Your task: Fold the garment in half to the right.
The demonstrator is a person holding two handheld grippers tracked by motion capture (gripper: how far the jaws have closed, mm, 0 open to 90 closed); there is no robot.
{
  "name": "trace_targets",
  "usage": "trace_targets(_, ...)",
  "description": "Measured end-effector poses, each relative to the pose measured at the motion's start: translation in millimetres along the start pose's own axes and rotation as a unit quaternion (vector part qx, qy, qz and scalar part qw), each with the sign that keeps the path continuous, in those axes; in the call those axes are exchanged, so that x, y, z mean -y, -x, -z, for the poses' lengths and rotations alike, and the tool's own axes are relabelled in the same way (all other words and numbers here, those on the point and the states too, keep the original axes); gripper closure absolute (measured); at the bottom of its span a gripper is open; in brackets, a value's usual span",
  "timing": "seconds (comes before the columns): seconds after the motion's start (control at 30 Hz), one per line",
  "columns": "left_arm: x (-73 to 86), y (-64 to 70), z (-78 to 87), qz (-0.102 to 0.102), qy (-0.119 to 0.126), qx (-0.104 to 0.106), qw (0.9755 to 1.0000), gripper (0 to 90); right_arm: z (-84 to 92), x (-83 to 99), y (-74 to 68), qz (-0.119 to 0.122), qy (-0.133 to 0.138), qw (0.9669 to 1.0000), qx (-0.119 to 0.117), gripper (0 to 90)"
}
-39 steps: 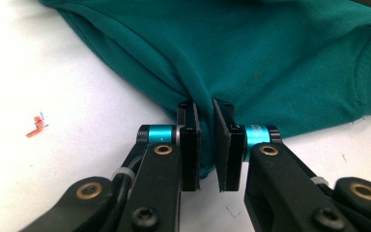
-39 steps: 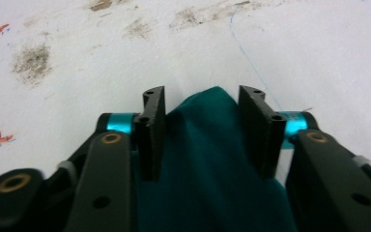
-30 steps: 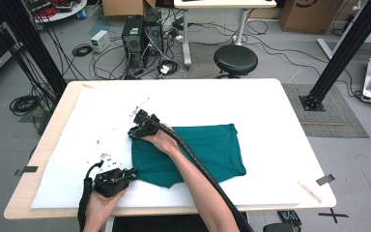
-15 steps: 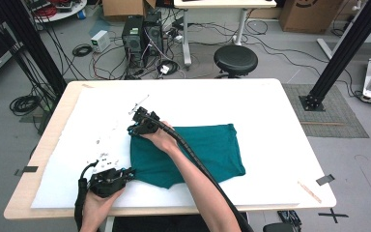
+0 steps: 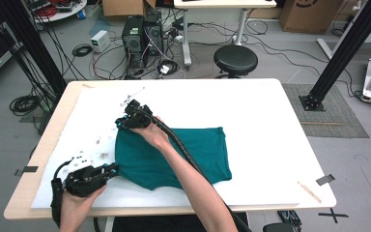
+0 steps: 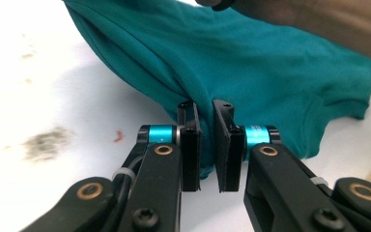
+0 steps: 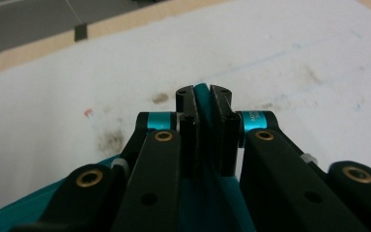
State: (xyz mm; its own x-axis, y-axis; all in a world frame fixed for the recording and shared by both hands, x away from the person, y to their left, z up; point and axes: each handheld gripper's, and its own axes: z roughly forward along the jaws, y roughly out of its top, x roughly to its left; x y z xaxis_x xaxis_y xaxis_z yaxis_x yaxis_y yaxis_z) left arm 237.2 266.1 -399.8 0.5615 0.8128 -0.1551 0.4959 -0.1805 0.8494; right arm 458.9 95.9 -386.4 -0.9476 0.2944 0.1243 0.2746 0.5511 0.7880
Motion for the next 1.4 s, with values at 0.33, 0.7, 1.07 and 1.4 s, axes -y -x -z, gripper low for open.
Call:
trace_targets(0.33,2.0,3.3,-6.0,0.004,0.004,0.031,0.9995,82.3,5.8,4.8,0.3,0.001,0.000,1.0000,-0.009,84.4)
trace_targets(0.7,-0.5,29.9,-35.9,-0.001,0.012,0.078,0.9969,82.2,39.0,24.0,4.7,0.002,0.010,0.9999,-0.006,84.4)
trace_targets(1.07,-17.4,64.2,-77.7,-0.018,-0.003,0.108,0.9940,82.3,81.0,57.3,23.2,-0.016,0.007,0.9995,0.028,84.4)
trace_targets(1.4,-27.7,88.2,-105.6,-0.023,-0.014,0.125,0.9918,82.2,109.2,85.5,37.2,-0.038,0.011,0.9982,0.046,84.4)
